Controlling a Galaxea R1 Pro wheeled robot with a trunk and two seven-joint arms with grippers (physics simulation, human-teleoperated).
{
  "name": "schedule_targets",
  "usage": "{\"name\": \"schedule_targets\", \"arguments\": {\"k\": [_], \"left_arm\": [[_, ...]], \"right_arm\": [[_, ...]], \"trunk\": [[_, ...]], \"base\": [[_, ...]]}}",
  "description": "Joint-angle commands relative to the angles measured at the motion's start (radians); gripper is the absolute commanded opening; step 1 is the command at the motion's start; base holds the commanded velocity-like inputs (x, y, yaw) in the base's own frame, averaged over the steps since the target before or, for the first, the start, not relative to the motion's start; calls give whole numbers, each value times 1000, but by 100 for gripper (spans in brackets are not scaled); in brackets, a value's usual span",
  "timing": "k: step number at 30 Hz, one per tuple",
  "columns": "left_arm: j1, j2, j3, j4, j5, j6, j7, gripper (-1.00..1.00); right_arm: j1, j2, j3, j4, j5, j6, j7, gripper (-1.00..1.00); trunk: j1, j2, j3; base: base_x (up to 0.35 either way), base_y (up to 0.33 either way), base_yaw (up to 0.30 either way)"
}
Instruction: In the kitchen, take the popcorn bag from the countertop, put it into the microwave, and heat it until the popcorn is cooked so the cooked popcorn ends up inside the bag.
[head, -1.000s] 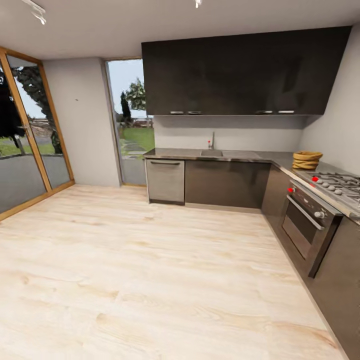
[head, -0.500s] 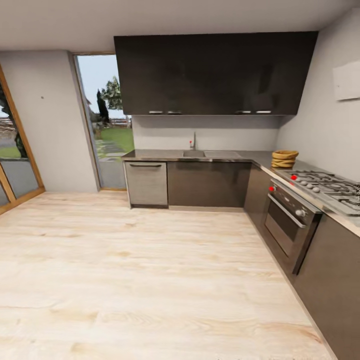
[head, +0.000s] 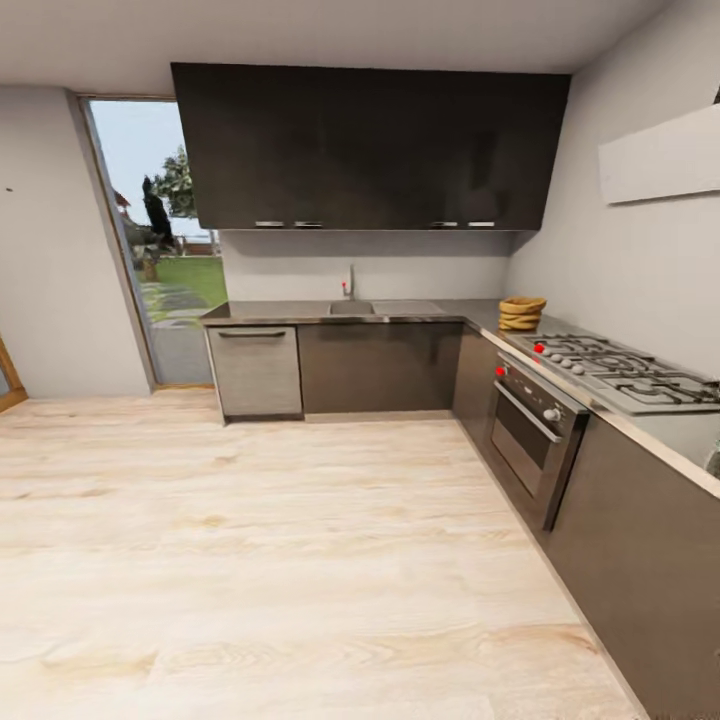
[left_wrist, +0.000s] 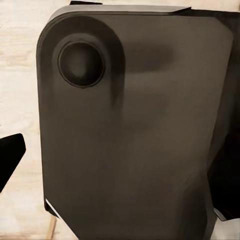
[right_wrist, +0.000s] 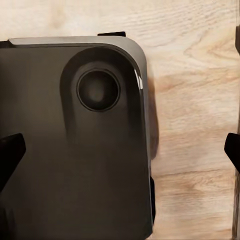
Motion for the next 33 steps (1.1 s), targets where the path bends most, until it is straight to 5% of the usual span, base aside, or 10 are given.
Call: {"name": "schedule_targets", "arguments": {"k": [1, 27, 33], "left_arm": [[0, 0, 0, -1, 7, 0, 0, 100], [0, 0, 0, 0, 7, 0, 0, 100], [0, 0, 0, 0, 7, 0, 0, 100]], "right_arm": [[-1, 0, -1, 1, -8, -5, 4, 100], [-1, 0, -2, 1, -9, -5, 4, 100], [-1, 0, -3, 1, -11, -5, 4, 100]], "trunk": [[0, 0, -1], [0, 0, -1], [0, 0, -1]], "base": [[270, 71, -244], [307, 170, -244], [70, 44, -258]]}}
